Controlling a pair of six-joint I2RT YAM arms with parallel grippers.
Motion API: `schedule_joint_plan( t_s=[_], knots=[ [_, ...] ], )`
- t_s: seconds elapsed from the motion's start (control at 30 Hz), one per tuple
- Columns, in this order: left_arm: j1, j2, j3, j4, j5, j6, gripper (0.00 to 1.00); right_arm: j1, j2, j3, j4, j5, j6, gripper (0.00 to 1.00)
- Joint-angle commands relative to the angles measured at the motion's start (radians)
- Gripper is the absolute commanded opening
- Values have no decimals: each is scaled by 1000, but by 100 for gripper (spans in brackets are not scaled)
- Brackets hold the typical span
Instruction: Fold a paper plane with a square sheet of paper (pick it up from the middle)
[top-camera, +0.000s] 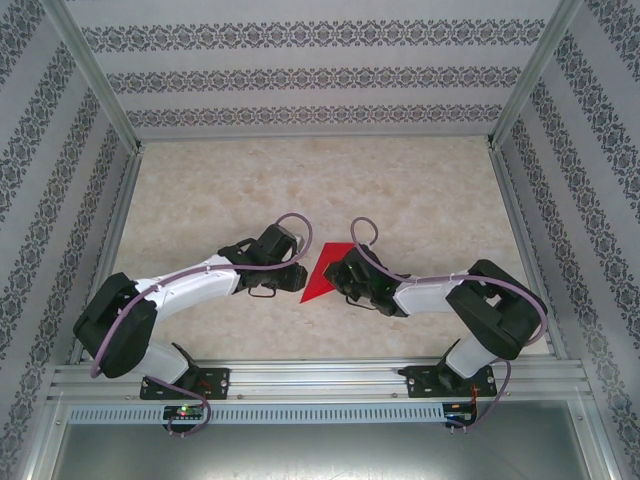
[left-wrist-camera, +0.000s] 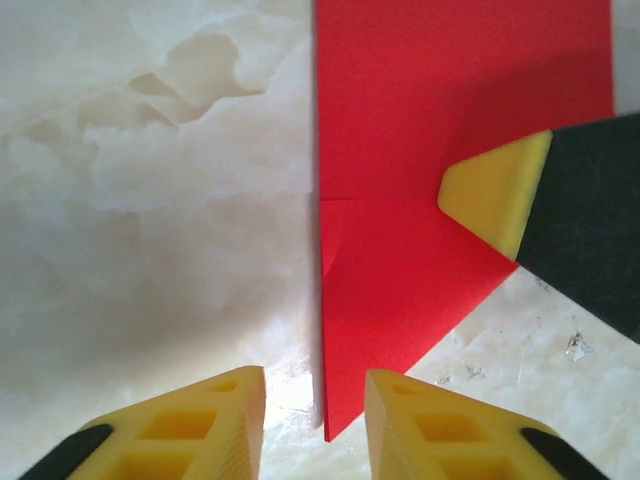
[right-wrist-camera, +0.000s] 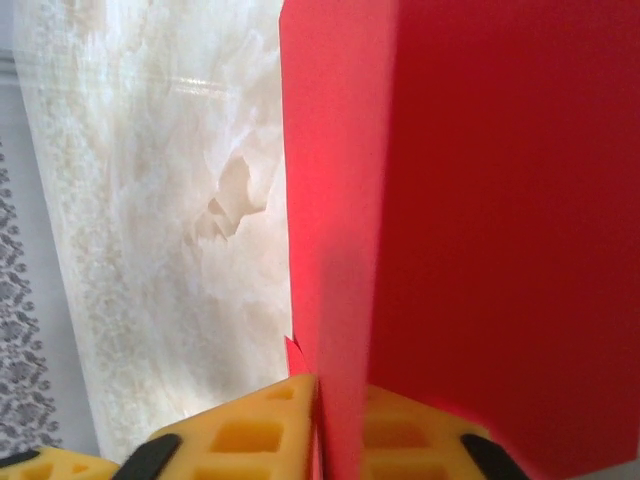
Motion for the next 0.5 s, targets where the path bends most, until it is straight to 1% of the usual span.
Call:
schedule_joint_plan(
  t_s=[0.0,0.03,0.1,0.2,0.33,0.4,0.47],
  knots=[
    [-35,15,16,18,19,56,36,-17,-21,2,10,-11,-7,20],
    [-46,27,25,5,11,66,36,-23,-22,5,6,-29,-18,21],
    [-73,47,39,-7,1,81,38,-37,-29,7,0,-62,-39,27],
    [-124,73,57,-20,-46,88,39,-61,-44,15,-28,-114,-87,32],
    [-184,121,85,-49,-127,90,43,-93,-79,34,-106,-171,-163,33],
    [-206,142,97,-51,-153,90,43,-117,-88,30,-108,-207,-181,33],
    [-227,163,113,-58,-203,82,45,-140,-84,30,-93,-260,-192,32]
  ],
)
